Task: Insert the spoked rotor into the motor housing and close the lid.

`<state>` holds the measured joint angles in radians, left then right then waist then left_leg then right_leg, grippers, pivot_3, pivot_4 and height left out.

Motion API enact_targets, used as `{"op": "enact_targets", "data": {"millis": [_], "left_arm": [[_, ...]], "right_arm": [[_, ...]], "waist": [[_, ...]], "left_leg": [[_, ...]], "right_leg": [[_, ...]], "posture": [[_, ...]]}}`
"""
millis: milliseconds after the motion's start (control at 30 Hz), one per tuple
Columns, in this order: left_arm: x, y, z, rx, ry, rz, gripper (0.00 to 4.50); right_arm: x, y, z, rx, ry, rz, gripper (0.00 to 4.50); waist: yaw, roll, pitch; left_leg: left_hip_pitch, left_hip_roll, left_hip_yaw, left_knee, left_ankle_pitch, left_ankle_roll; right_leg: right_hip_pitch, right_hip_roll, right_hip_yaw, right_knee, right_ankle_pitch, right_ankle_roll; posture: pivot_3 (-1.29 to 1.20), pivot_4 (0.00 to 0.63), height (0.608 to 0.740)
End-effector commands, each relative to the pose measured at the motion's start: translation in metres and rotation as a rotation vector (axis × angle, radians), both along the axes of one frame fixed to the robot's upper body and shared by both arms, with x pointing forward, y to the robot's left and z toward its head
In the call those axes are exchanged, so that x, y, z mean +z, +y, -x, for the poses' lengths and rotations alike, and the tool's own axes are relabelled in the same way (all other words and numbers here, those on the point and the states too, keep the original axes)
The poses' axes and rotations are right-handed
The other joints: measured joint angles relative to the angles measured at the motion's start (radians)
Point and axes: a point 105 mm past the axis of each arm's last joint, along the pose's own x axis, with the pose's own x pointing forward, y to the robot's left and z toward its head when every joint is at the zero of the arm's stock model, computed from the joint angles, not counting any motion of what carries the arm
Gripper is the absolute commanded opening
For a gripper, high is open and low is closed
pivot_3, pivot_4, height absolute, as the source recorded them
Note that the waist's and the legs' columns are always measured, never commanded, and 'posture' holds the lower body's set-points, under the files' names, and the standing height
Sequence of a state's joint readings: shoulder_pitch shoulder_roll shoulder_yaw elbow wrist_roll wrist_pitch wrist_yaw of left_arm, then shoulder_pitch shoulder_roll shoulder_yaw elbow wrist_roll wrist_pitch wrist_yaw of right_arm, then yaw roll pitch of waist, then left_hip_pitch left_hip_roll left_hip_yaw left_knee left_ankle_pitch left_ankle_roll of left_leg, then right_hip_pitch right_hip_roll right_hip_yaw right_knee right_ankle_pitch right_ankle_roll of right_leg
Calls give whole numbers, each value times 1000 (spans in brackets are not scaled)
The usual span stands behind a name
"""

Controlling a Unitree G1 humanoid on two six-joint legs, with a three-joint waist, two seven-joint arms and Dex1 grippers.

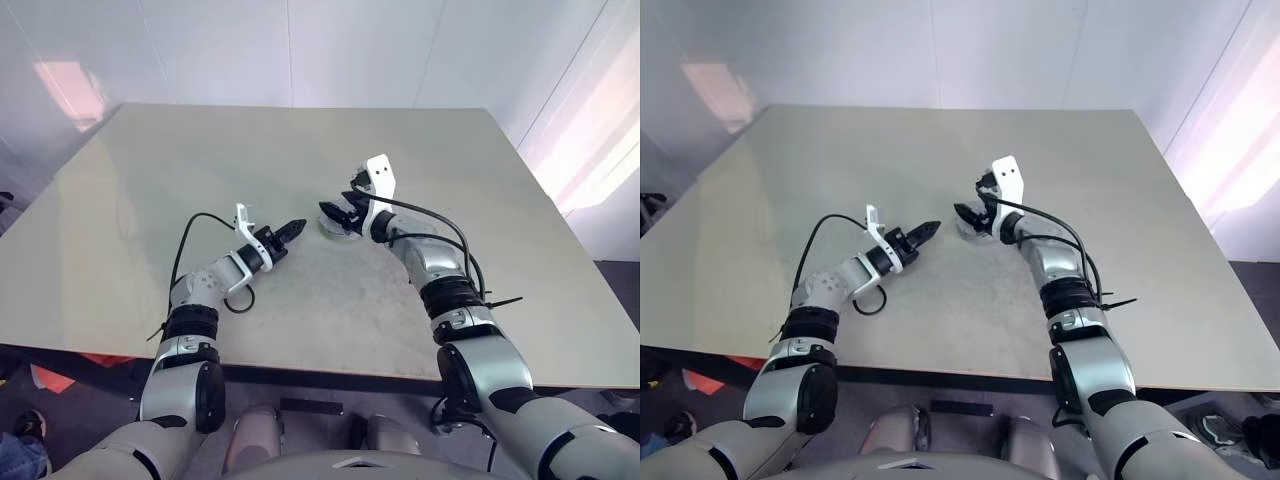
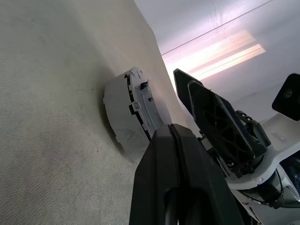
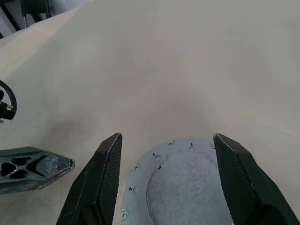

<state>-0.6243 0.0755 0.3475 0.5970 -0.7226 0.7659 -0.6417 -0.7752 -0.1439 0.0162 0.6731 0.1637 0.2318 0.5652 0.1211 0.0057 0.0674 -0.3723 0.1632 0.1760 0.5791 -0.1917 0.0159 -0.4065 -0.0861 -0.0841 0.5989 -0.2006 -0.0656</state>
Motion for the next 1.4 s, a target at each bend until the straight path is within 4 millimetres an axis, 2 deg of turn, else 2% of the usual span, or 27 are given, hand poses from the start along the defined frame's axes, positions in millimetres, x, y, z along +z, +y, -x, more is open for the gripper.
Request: {"op": "enact_targets", "data": {"millis": [33,200,467,667,1100,1200,1300,1400], "left_arm": [[8,1,-2,-2,-39,-1,0],[6,0,-2,-5,-39,-6,0],[3,0,-1,-4,-36,-13,0],[1,-1,0,-7,-34,-20,0],[-1,-4,1,-20,-30,-37,0],[-1,-4,2,-22,-30,-41,0],[-2,-4,2,-23,-29,-45,0],[-3,-4,3,-24,-28,-48,0]], "right_arm": [[3,2,1,36,-50,33,3451],[-2,2,0,18,-91,95,4474],[-14,3,1,23,-65,103,4474],[-28,-3,-2,-16,-24,132,4474],[-27,-15,-10,-65,-33,169,4474],[-26,-21,-12,-78,-46,194,3870],[-23,-29,-15,-91,-62,210,2925],[-22,-34,-16,-98,-67,220,2912]], "waist": [[0,0,0],[-1,0,0],[-1,0,0],[-4,0,0],[-10,0,0],[-11,0,0],[-12,0,0],[-11,0,0]], "left_leg": [[0,0,0,0,0,0],[3,0,0,2,-1,-4],[4,0,0,2,-1,-4],[5,0,0,2,-1,-4],[12,0,0,3,-1,-4],[12,0,0,3,-1,-4],[12,0,0,3,-1,-4],[12,0,0,3,-1,-4]], "right_leg": [[0,0,0,1,0,0],[0,0,1,6,0,0],[1,0,2,6,0,0],[2,0,2,7,0,0],[9,0,2,7,0,0],[9,0,2,7,0,0],[9,0,2,7,0,0],[10,-1,2,7,0,0]], "posture": [[0,0,740],[0,0,740],[0,0,740],[0,0,740],[0,0,740],[0,0,740],[0,0,740],[0,0,740]]}}
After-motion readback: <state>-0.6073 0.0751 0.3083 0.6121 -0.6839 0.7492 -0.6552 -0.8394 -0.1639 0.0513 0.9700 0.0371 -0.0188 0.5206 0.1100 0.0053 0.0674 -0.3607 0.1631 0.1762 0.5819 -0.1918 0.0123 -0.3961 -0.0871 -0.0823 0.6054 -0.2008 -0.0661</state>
